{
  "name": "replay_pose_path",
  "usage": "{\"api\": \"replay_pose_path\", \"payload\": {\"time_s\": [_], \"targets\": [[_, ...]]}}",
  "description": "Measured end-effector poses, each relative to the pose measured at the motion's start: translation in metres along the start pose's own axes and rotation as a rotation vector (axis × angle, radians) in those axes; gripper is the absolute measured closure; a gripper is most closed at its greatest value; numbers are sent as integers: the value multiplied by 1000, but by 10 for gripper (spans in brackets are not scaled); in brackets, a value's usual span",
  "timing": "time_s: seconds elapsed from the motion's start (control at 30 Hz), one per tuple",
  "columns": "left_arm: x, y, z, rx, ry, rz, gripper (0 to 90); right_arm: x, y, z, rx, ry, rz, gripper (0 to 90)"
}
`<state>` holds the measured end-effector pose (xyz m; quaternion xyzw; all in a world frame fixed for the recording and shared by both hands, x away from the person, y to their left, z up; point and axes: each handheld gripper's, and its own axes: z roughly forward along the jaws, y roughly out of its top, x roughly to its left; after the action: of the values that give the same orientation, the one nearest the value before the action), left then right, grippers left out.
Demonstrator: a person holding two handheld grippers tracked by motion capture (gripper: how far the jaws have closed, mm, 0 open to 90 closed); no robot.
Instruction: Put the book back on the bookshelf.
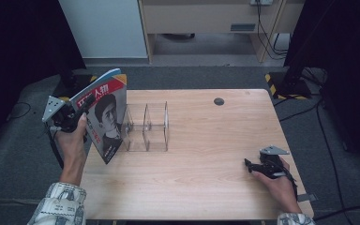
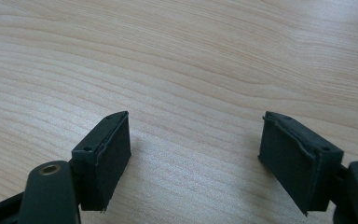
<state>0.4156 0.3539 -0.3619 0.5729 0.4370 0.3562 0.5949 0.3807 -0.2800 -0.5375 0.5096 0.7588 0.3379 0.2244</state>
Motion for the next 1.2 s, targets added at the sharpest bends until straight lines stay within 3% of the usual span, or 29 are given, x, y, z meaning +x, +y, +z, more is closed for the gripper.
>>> {"api": "replay_pose_path", "payload": {"time_s": [0.37, 0.5, 0.77, 1.1, 1.2], "targets": [[0, -15, -6, -44, -1, -15, 863, 0, 0, 0, -2, 0, -1, 245], [3, -25, -16, -78, 7, -56, 853, 0, -1, 0, -2, 1, -2, 245], [4, -39, -29, -69, 23, -52, 828, 0, -1, 0, -2, 0, -2, 245], [-3, -41, -25, -63, 40, -40, 759, 0, -1, 0, -2, 1, -2, 244], [-1, -41, -25, -51, 27, -46, 743, 0, -1, 0, -2, 1, -2, 244]]}}
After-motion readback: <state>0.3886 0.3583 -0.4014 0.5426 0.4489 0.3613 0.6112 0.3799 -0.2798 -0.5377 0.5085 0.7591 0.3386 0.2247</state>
